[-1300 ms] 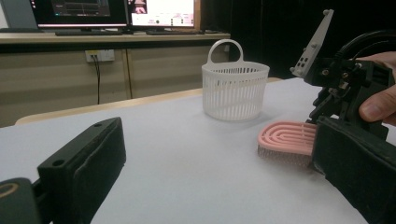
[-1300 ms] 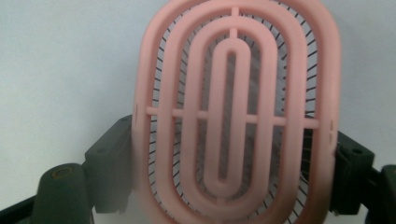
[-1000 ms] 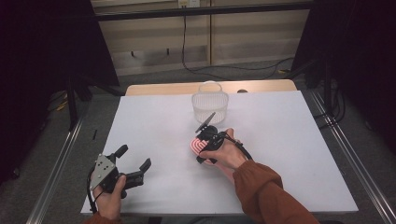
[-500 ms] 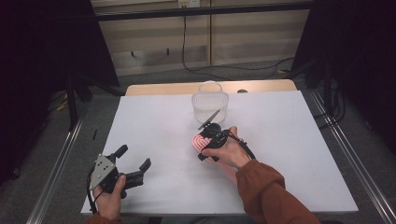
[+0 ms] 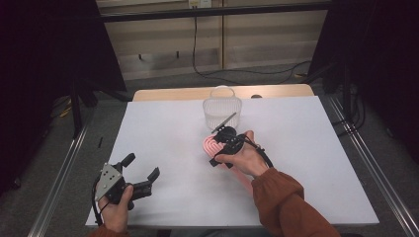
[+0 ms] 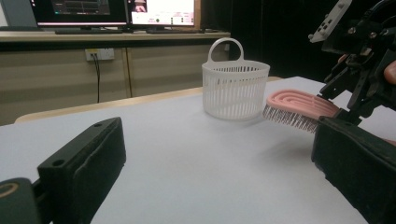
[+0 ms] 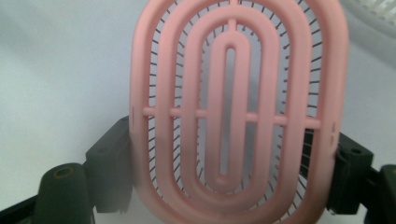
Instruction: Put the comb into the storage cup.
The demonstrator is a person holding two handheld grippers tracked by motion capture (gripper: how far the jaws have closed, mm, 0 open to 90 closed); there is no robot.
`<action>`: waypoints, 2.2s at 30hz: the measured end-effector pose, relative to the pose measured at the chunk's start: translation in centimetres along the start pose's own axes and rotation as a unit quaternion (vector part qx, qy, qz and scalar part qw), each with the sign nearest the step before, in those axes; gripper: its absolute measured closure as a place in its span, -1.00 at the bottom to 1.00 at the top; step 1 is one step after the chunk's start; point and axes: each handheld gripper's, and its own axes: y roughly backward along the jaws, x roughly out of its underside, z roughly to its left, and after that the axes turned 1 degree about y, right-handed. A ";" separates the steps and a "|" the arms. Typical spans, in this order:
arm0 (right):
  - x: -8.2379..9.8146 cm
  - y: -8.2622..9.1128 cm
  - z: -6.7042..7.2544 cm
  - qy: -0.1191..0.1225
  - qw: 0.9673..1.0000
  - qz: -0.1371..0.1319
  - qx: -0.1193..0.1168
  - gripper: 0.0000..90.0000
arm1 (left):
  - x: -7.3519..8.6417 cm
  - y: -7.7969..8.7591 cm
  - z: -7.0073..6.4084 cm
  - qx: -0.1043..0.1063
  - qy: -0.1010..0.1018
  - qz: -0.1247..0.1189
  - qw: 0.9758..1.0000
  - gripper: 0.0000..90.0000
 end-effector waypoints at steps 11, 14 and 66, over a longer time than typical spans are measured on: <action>0.1 1.1 -0.5 -0.009 1.000 -0.027 0.000 -0.55 | 0.0 0.0 0.0 0.000 0.002 0.001 1.000 -0.93; 0.1 1.6 -0.7 -0.005 0.999 -0.037 0.003 -0.55 | 0.0 0.0 0.0 -0.001 0.001 0.001 1.000 -0.93; 0.9 7.6 -2.0 0.011 0.951 -0.305 0.053 -0.56 | 0.1 0.0 -0.2 0.006 0.008 0.001 1.000 -0.93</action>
